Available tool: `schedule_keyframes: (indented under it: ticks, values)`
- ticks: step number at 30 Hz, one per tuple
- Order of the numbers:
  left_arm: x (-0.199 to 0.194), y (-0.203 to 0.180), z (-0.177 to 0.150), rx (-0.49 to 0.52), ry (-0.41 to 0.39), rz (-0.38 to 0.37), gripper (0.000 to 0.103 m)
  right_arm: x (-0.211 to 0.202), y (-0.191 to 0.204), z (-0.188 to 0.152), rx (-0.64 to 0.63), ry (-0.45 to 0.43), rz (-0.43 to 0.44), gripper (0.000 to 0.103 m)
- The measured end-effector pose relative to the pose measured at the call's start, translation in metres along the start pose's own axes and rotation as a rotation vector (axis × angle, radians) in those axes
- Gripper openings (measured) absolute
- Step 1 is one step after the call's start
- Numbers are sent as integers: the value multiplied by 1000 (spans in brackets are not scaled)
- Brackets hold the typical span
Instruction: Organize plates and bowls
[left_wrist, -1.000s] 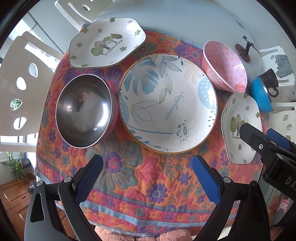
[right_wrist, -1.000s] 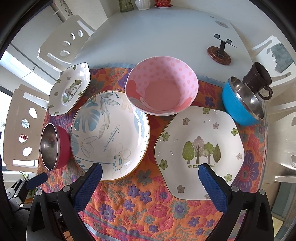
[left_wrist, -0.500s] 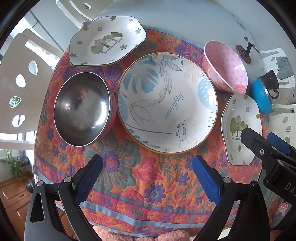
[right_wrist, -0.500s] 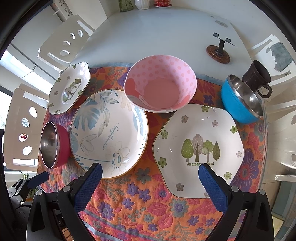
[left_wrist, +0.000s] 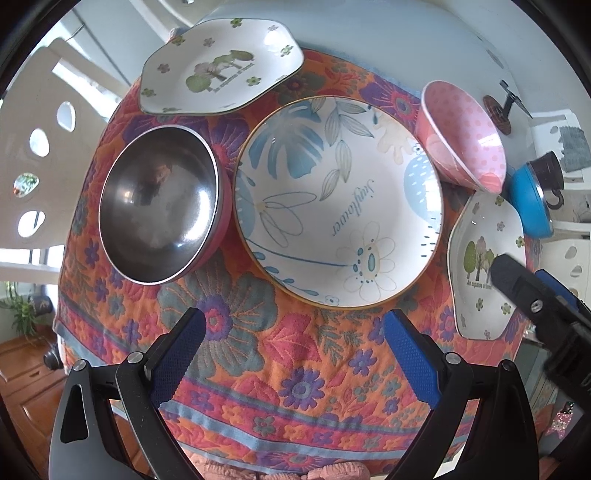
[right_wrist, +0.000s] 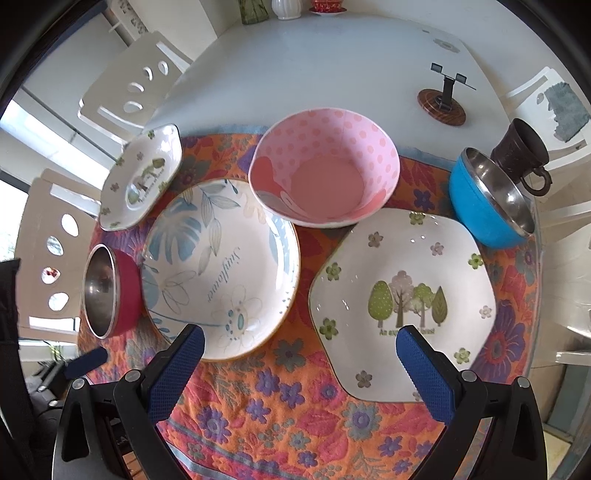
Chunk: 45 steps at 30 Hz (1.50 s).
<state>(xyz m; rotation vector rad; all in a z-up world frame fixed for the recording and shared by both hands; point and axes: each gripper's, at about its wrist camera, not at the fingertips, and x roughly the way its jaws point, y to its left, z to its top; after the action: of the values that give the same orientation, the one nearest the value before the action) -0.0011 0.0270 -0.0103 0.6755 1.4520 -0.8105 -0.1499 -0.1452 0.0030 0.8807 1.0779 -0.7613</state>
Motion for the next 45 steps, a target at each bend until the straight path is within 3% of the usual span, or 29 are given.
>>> schedule_keyframes:
  ticks: [3,6,8,11,18,26,31,35,37,41,42,43,45]
  values:
    - [10,4,-8,-35,9,-6,97,6,-3,5,-20,-24,79,103]
    - [28,10,-22,-75,49,-34,95,15,-1,11,-67,-34,100,103]
    - [39,14,-29,-100,74,-64,86,25,3,17,-113,-25,100,103]
    - [54,23,-35,-170,96,-109,81,40,9,23,-144,-4,145,103]
    - [51,49,-27,-276,-24,-175,80,80,20,29,-151,50,173,103]
    - [73,50,-4,-359,-48,-207,76,114,32,39,-203,56,143,103]
    - [78,48,3,-361,-103,-183,76,135,39,43,-222,50,106,102]
    - [77,46,11,-368,-177,-160,76,146,44,47,-261,25,-24,102]
    - [77,47,14,-382,-201,-153,76,147,41,51,-246,18,-21,103]
    - [79,31,30,-271,-181,-60,70,146,37,54,-246,3,-11,102]
    - [77,25,35,-238,-185,-48,68,144,37,54,-258,-5,3,97]
    - [76,20,39,-200,-191,-51,62,141,38,55,-258,-7,34,79]
    - [74,16,47,-154,-188,-71,52,138,36,57,-243,0,33,71]
